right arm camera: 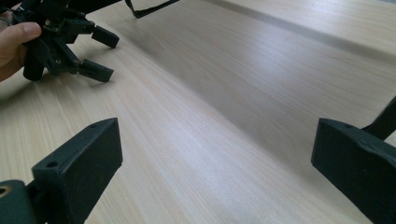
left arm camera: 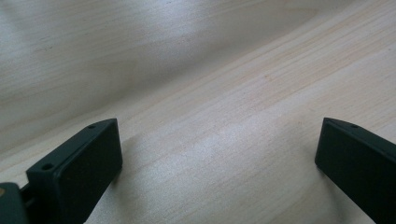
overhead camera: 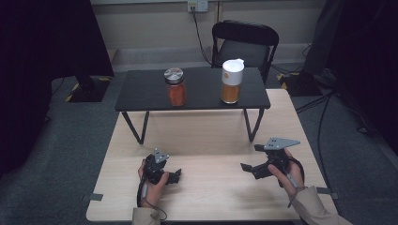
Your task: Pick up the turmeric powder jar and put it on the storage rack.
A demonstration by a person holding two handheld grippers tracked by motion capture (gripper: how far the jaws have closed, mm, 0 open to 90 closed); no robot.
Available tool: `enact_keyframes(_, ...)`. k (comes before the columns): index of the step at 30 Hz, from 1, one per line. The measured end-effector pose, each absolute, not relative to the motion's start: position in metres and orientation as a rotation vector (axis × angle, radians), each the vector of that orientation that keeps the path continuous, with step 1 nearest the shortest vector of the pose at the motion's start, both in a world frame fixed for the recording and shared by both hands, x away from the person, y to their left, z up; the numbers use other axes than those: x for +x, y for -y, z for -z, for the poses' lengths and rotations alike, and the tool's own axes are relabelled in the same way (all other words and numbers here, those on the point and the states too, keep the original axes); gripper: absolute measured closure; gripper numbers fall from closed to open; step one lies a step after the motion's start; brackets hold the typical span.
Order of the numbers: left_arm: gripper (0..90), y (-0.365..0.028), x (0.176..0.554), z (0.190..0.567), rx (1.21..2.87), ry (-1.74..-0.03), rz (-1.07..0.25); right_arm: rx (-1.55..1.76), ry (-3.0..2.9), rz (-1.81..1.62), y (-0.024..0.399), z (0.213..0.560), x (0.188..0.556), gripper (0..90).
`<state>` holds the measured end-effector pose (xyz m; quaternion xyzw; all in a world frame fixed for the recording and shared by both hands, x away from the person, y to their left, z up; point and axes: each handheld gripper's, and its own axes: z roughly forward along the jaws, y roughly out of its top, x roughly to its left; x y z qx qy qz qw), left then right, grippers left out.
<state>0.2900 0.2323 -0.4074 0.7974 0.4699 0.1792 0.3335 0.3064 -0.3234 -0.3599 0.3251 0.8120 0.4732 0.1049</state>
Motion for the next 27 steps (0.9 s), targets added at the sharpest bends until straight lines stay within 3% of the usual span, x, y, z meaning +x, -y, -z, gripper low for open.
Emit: enact_keyframes(27,0.0,-0.232,0.29,0.407,2.082,-1.228,-0.468,0.976,-2.389,-1.378,0.344,0.371,0.299,0.9)
